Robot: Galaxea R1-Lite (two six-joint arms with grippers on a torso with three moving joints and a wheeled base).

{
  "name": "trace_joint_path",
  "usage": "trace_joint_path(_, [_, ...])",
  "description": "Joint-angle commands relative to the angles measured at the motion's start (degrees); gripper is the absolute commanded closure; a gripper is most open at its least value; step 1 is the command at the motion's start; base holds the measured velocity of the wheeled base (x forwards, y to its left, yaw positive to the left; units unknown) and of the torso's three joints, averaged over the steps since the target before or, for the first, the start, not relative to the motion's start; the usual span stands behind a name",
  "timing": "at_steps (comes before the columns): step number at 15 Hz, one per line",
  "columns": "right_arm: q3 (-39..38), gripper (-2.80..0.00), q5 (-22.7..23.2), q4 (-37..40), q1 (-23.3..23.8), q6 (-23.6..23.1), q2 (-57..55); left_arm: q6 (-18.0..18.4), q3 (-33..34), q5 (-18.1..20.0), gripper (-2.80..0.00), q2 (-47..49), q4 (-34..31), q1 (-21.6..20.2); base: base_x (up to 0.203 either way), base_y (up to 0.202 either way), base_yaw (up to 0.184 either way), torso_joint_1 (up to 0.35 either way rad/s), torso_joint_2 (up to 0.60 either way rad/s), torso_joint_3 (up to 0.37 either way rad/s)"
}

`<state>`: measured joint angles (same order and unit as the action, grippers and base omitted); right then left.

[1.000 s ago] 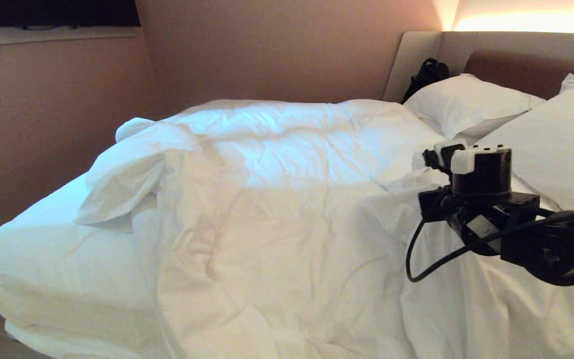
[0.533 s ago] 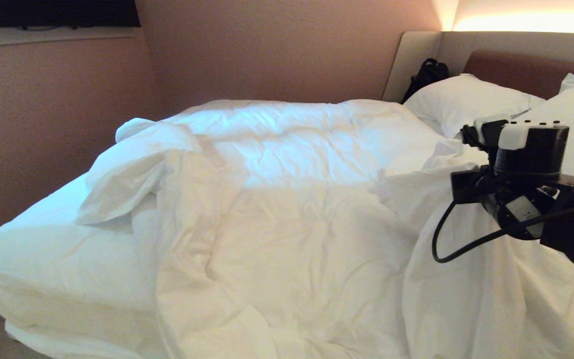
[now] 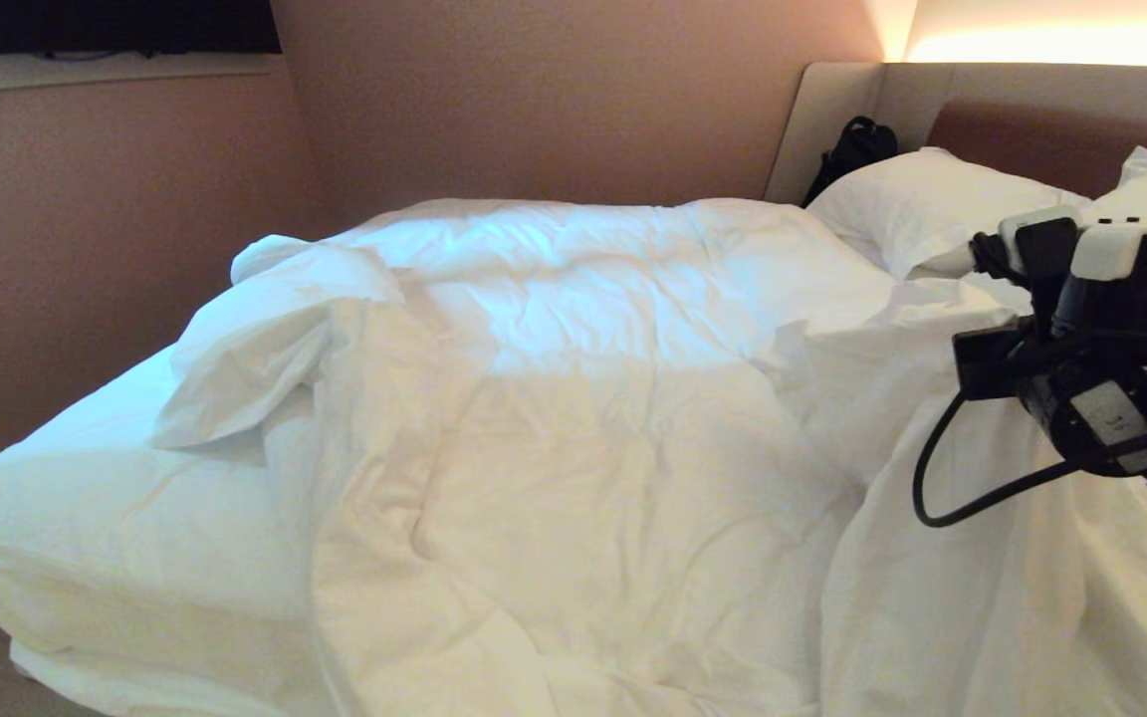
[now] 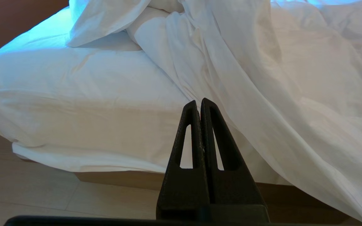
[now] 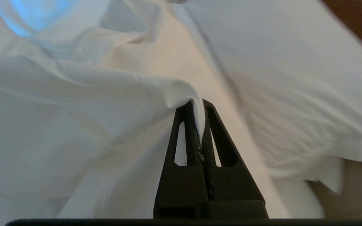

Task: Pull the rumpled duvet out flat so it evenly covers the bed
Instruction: Flatten the corners of the folded blanket

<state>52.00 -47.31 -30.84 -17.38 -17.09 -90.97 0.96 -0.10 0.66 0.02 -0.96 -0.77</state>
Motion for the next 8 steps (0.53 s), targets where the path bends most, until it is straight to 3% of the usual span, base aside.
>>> trace_joint_path(1, [-1.0,0.00,-3.3,0.0,0.0,-3.2,3.0,0.0,-0.1,0.0,0.00,0.0,0.0,0.0,0.000,0.000,0.000,0.000,0.00,0.000])
trace_joint_path(5, [-4.8,0.00,-5.6,1.8,0.0,-8.6,8.4,0.0,0.0,0.0,0.00,0.0,0.0,0.0,0.000,0.000,0.000,0.000,0.00,0.000])
trace_joint_path(8, [-8.6,0.00,-5.4,7.3,-0.7,-12.9,15.2,0.0,0.0,0.0,0.00,0.0,0.0,0.0,0.000,0.000,0.000,0.000,0.00,0.000])
